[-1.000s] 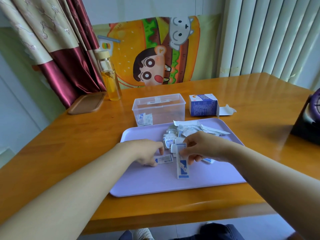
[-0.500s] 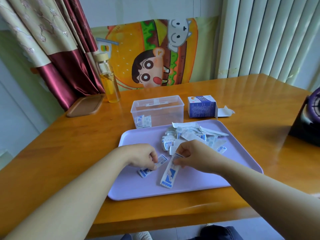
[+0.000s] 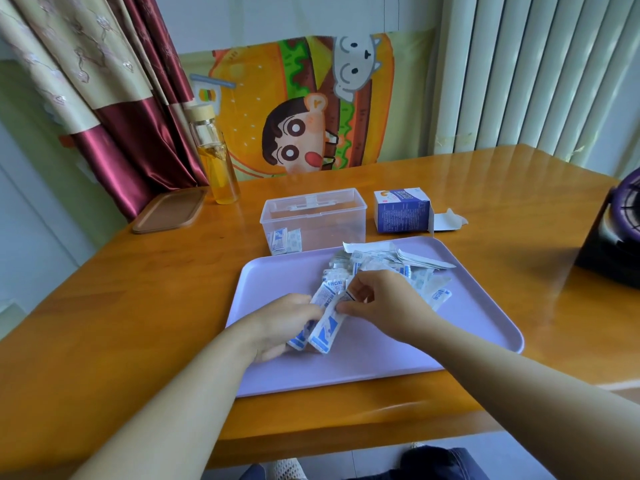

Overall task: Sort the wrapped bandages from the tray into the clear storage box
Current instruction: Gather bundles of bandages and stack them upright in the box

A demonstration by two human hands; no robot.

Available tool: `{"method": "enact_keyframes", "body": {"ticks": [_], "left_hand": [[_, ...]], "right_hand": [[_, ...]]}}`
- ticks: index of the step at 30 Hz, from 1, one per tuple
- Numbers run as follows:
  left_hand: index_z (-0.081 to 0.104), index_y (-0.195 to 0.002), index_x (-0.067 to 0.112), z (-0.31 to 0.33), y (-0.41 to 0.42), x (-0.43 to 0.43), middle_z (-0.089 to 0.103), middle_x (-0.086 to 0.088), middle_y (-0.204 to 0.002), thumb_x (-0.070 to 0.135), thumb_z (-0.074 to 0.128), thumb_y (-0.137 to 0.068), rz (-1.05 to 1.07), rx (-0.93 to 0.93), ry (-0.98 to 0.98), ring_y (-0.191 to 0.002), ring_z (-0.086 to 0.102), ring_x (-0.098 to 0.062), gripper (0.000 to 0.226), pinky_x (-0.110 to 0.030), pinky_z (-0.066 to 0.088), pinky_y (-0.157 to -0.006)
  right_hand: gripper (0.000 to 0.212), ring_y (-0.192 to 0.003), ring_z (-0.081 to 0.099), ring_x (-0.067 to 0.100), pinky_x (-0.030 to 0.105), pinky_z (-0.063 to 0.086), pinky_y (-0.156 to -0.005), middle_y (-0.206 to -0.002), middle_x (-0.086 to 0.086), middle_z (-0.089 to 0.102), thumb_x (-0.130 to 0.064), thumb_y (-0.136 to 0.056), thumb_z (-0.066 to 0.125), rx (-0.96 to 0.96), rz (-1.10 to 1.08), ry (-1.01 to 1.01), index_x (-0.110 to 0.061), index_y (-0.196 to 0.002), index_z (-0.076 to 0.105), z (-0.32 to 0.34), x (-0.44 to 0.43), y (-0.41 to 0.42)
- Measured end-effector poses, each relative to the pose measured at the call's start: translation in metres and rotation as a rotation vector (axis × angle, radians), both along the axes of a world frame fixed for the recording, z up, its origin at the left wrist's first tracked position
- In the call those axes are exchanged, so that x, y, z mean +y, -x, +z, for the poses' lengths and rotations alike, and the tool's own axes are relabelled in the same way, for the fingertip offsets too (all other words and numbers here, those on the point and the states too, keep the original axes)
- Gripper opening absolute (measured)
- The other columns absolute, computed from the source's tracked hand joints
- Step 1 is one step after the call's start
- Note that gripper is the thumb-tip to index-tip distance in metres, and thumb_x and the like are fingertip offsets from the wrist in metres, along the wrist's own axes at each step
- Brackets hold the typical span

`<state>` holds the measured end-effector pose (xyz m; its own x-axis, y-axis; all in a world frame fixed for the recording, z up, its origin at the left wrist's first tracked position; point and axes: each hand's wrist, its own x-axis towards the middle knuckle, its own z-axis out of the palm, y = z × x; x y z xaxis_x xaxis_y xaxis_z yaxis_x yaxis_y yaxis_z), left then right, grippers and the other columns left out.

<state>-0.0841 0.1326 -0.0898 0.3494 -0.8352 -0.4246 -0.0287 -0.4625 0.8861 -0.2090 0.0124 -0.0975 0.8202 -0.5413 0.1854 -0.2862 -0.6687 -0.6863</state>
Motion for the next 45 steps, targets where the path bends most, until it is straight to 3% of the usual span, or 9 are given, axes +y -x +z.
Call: {"method": "enact_keyframes", "body": {"ticks": [2, 4, 8, 13, 22, 29, 34, 39, 45], "left_hand": [[0.061, -0.101, 0.005, -0.001, 0.010, 0.001, 0.064, -0.010, -0.079, 0.018, 0.044, -0.099, 0.096, 0.187, 0.077, -0.068, 0.062, -0.019, 0.022, -0.030, 0.056, -0.061], [0.061, -0.101, 0.010, -0.004, 0.014, 0.001, 0.057, -0.003, -0.075, 0.027, 0.048, -0.097, 0.089, 0.207, 0.129, -0.060, 0.054, -0.012, 0.022, -0.023, 0.051, -0.053], [0.060, -0.107, 0.008, -0.008, 0.013, -0.003, 0.050, -0.001, -0.075, 0.018, 0.046, -0.099, 0.226, 0.297, 0.249, -0.051, 0.038, -0.006, 0.019, -0.014, 0.036, -0.044], [0.064, -0.103, 0.010, -0.019, 0.005, -0.005, 0.054, -0.003, -0.073, 0.015, 0.042, -0.099, 0.508, 0.611, 0.368, -0.045, 0.037, -0.004, 0.023, -0.014, 0.037, -0.042], [0.063, -0.109, 0.010, -0.025, 0.008, 0.004, 0.053, -0.004, -0.076, 0.013, 0.044, -0.097, 0.588, 0.663, 0.489, -0.044, 0.042, -0.005, 0.022, -0.015, 0.040, -0.042], [0.062, -0.111, 0.010, -0.022, 0.011, 0.004, 0.053, -0.005, -0.078, 0.012, 0.043, -0.098, 0.589, 0.620, 0.471, -0.050, 0.040, -0.006, 0.023, -0.015, 0.038, -0.042], [0.063, -0.108, 0.011, -0.020, 0.010, 0.002, 0.051, -0.003, -0.076, 0.014, 0.045, -0.097, 0.617, 0.636, 0.458, -0.045, 0.039, -0.005, 0.020, -0.014, 0.029, -0.037], [0.063, -0.101, 0.014, -0.017, 0.013, -0.001, 0.052, -0.001, -0.073, 0.015, 0.048, -0.096, 0.647, 0.622, 0.435, -0.045, 0.038, -0.005, 0.015, -0.014, 0.029, -0.037], [0.062, -0.096, 0.015, -0.008, 0.017, -0.004, 0.053, 0.001, -0.070, 0.015, 0.051, -0.095, 0.675, 0.635, 0.459, -0.048, 0.036, -0.005, 0.012, -0.013, 0.028, -0.038]], "right_hand": [[0.037, -0.050, 0.039, 0.004, 0.017, 0.032, -0.050, -0.055, -0.012, 0.044, -0.027, -0.077, 0.074, -0.038, -0.002, 0.027, -0.028, -0.057, 0.043, 0.000, 0.001, -0.003], [0.028, -0.051, 0.043, 0.003, 0.016, 0.031, -0.051, -0.057, -0.013, 0.047, -0.025, -0.077, 0.074, -0.058, 0.028, 0.049, -0.025, -0.063, 0.049, 0.000, 0.002, -0.005], [0.020, -0.061, 0.051, -0.009, 0.009, 0.036, -0.057, -0.078, -0.015, 0.062, -0.035, -0.077, 0.073, -0.054, 0.003, 0.059, -0.024, -0.091, 0.065, 0.008, -0.022, -0.001], [0.041, -0.103, 0.056, 0.018, 0.031, 0.049, -0.084, -0.117, 0.000, 0.061, -0.039, -0.085, 0.063, 0.330, -0.159, 0.463, -0.021, -0.122, 0.060, 0.017, -0.064, 0.008], [0.032, -0.087, 0.061, 0.019, 0.030, 0.051, -0.074, -0.097, 0.002, 0.066, -0.033, -0.079, 0.070, 0.473, -0.143, 0.202, -0.016, -0.105, 0.064, 0.014, -0.075, -0.003], [0.029, -0.059, 0.041, 0.015, 0.025, 0.028, -0.051, -0.070, 0.007, 0.055, -0.029, -0.084, 0.061, 0.159, -0.263, -0.018, -0.002, -0.083, 0.070, 0.034, -0.073, 0.013], [0.027, -0.053, 0.040, 0.011, 0.021, 0.028, -0.047, -0.060, -0.003, 0.051, -0.031, -0.088, 0.060, -0.051, -0.300, -0.051, -0.011, -0.070, 0.061, 0.036, -0.064, 0.019], [0.013, -0.066, 0.052, 0.015, 0.025, 0.037, -0.057, -0.074, 0.002, 0.063, -0.018, -0.087, 0.061, -0.349, -0.382, -0.063, -0.006, -0.083, 0.064, 0.024, -0.068, 0.020], [0.014, -0.071, 0.054, 0.019, 0.033, 0.043, -0.066, -0.076, 0.007, 0.061, -0.019, -0.085, 0.064, -0.480, -0.390, -0.380, -0.009, -0.076, 0.064, 0.021, -0.074, 0.023]]}}
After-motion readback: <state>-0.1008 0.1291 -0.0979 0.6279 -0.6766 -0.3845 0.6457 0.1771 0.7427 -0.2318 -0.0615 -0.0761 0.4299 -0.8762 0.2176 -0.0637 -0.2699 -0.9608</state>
